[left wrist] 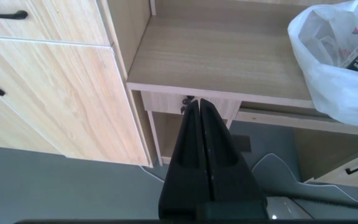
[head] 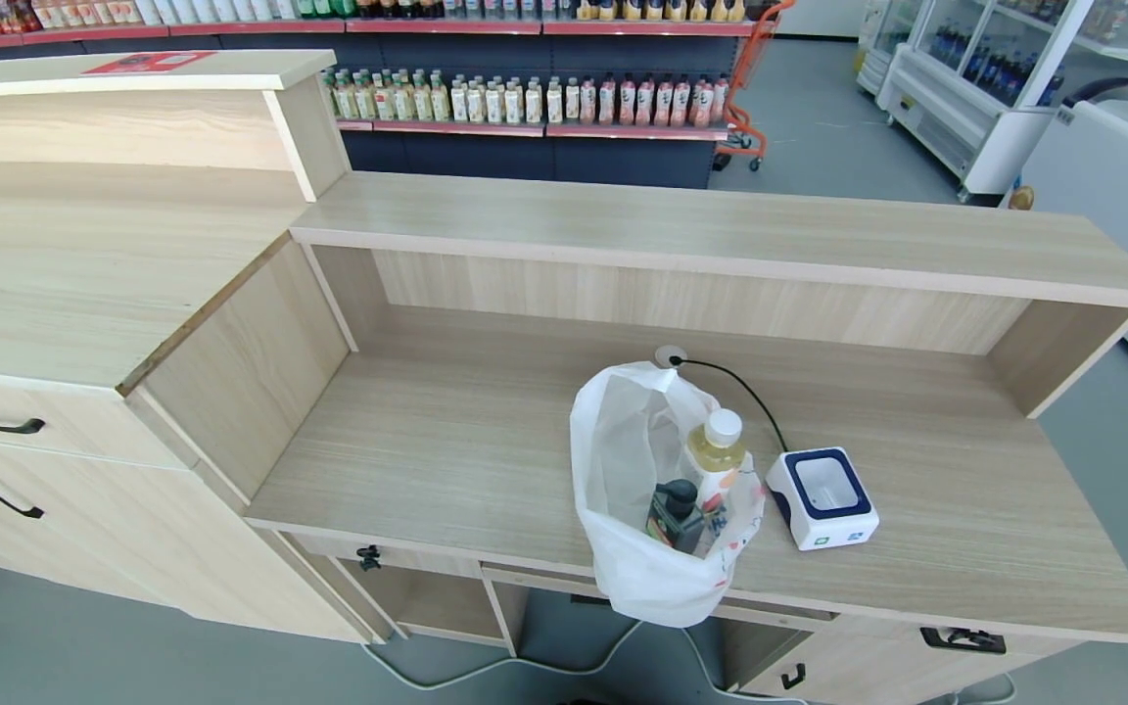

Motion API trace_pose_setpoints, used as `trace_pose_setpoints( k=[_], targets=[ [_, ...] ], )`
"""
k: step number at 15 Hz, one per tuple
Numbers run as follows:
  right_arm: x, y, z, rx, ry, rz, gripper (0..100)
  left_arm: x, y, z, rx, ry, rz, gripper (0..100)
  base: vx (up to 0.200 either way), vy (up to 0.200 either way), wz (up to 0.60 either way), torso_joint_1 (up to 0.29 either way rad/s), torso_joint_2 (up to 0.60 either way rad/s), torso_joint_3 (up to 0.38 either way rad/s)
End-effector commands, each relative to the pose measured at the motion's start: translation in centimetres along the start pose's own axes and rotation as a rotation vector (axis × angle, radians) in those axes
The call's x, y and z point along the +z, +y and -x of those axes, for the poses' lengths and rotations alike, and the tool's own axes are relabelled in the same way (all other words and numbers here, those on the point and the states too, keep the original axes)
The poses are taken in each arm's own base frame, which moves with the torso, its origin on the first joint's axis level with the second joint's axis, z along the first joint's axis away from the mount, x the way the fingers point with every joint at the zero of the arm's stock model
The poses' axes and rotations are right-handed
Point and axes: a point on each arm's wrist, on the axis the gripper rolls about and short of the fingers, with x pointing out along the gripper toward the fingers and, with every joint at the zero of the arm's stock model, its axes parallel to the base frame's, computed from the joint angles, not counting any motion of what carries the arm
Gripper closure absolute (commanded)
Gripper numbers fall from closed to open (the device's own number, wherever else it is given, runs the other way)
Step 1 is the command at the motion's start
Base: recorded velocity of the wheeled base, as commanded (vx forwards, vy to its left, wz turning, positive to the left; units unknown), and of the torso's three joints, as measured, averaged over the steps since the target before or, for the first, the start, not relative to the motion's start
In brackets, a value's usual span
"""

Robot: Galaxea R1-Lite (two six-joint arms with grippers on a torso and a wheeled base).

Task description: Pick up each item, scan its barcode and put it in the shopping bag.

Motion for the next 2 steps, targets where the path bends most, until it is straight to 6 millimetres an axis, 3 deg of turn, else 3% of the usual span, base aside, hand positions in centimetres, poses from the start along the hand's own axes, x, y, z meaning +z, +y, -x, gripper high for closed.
trace_pose_setpoints(
  k=[1,2],
  targets=[
    [0.00,0.01,-0.04,0.001,0.004,0.002,0,0.02,0.00,0.01,0.000,-0.001,0.000,100,0.000,0.000,0.00,0.000,0.00,0.000],
    [0.00,0.01,-0.04,0.001,0.004,0.002,0,-0.02,0.00,0.00,0.000,0.001,0.000,100,0.000,0.000,0.00,0.000,0.00,0.000]
  ],
)
